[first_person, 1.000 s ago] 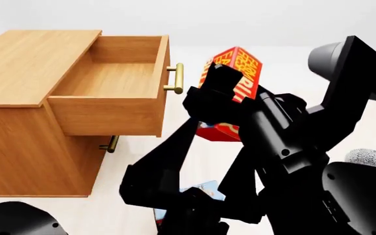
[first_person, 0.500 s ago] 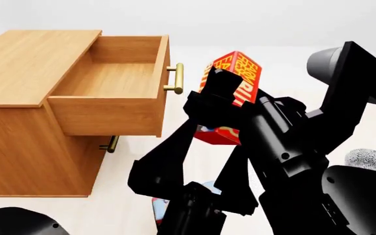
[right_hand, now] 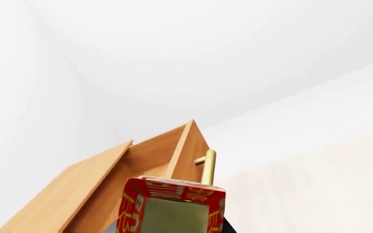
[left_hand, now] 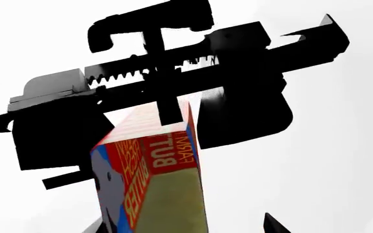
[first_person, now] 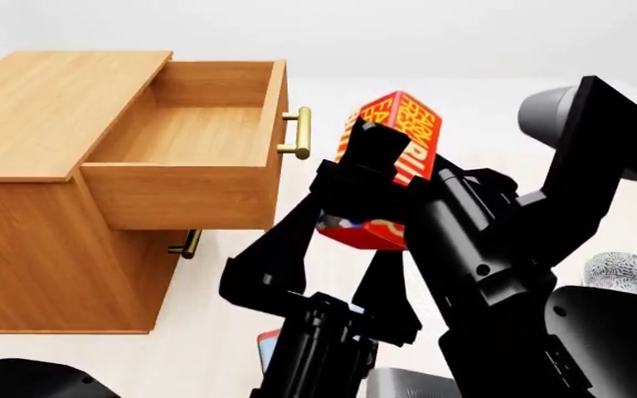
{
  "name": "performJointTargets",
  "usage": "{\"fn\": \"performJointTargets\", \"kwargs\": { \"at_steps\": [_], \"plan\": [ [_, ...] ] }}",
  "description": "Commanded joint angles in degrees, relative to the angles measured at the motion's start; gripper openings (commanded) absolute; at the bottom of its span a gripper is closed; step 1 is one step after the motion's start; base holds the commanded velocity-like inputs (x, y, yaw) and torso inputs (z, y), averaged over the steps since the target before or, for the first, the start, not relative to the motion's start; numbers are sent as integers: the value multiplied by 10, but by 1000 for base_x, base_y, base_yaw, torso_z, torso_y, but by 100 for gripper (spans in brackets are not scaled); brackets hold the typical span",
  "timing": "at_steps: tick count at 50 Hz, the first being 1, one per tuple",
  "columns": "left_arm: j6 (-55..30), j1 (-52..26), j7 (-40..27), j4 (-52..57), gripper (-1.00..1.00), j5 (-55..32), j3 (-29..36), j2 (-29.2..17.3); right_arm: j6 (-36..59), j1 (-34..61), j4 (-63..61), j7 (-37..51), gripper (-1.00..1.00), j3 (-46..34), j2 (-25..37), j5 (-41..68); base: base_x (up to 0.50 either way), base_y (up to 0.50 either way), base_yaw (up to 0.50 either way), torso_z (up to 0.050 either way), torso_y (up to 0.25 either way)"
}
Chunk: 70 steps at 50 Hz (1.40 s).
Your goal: Put the butter at the back in the top drawer of the cabinet and close it.
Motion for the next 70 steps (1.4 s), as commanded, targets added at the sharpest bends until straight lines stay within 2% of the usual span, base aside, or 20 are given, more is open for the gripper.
{"fn": "performJointTargets", "kwargs": {
  "at_steps": [1,10,11,30,31,45,59,66,70],
  "plan": [
    [2,1,7,-3,100,-1,-11,-1,-7,-2,-6,-11,-100,1,5,-4,0,0,0,0,0],
    [-1,0,12,4,100,2,-11,4,-14,-10,-7,-18,-100,-1,10,-7,0,0,0,0,1],
    [0,1,11,5,-100,3,-10,4,-14,-11,-7,-19,-100,-1,11,-8,0,0,0,0,0],
    [16,10,22,-6,-100,4,-15,-4,-26,-17,-7,-32,-100,-3,17,-9,0,0,0,1,1],
    [17,10,23,-7,-100,3,-16,-5,-26,-18,-7,-36,100,-3,17,-8,0,0,0,0,10],
    [25,0,36,-5,-100,-17,-71,-52,-48,-24,-34,-28,100,24,50,22,0,0,0,1,1],
    [25,-12,48,-7,-100,-37,-121,-109,-76,-47,-59,-44,100,80,113,51,0,0,0,1,1],
    [16,-21,54,10,-100,-51,-150,-146,-74,-104,-54,-92,100,115,151,17,0,0,0,0,0],
    [11,-27,59,22,-100,-64,-171,-170,-53,-140,-50,-130,100,126,176,-45,0,0,0,0,3]
  ]
}}
